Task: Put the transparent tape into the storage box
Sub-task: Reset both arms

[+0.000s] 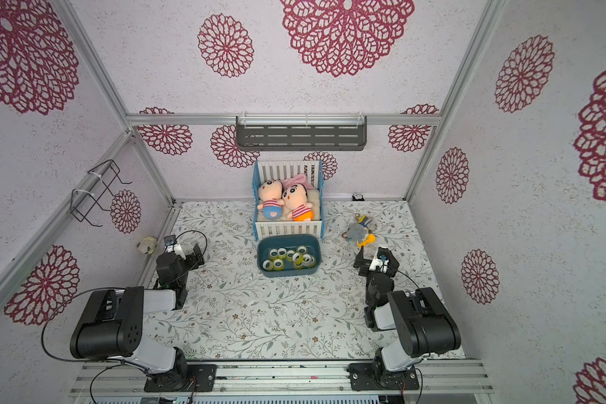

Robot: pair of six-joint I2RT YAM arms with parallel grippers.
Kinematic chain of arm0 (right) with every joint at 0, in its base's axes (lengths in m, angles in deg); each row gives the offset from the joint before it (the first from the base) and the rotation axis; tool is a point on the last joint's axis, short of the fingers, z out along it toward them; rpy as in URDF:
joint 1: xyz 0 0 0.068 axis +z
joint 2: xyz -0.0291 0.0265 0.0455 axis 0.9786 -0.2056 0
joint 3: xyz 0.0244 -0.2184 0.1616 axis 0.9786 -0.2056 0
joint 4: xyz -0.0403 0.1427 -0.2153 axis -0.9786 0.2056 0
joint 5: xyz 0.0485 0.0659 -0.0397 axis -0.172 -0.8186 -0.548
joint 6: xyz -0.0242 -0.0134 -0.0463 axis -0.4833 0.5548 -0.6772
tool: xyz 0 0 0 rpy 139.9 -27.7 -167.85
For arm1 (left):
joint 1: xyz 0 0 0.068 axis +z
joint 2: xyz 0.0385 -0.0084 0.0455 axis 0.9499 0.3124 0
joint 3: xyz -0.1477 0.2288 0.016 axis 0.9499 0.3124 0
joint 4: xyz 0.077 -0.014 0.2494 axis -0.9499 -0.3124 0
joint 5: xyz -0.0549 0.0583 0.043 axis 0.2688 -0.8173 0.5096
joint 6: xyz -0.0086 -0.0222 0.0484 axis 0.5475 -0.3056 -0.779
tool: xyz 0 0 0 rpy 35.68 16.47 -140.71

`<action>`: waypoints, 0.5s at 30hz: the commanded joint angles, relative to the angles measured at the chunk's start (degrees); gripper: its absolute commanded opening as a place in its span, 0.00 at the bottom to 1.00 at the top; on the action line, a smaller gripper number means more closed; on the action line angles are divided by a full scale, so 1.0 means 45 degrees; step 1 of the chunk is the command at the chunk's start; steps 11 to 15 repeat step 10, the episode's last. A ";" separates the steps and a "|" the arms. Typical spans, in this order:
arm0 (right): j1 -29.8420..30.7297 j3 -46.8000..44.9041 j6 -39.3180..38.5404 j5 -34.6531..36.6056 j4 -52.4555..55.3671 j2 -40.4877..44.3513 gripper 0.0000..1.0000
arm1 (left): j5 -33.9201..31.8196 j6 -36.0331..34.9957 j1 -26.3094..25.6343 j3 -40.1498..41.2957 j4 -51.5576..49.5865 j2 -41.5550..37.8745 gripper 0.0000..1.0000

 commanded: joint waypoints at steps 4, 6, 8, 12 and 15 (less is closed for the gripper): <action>-0.0055 0.0137 0.0155 -0.0182 -0.0148 0.0060 0.99 | 0.0157 0.0056 0.0125 -0.0191 -0.0004 -0.0081 0.97; -0.0056 0.0137 0.0155 -0.0182 -0.0132 0.0065 0.99 | 0.0157 0.0048 0.0110 -0.0176 -0.0004 -0.0088 0.97; -0.0062 0.0110 0.0155 -0.0182 -0.0157 0.0089 0.99 | 0.0147 0.0046 0.0109 -0.0156 0.0035 -0.0088 0.97; -0.0055 0.0108 0.0142 -0.0182 -0.0167 0.0087 0.99 | 0.0150 0.0057 0.0119 -0.0152 0.0055 -0.0088 0.97; -0.0055 0.0108 0.0142 -0.0182 -0.0167 0.0087 0.99 | 0.0150 0.0057 0.0119 -0.0152 0.0055 -0.0088 0.97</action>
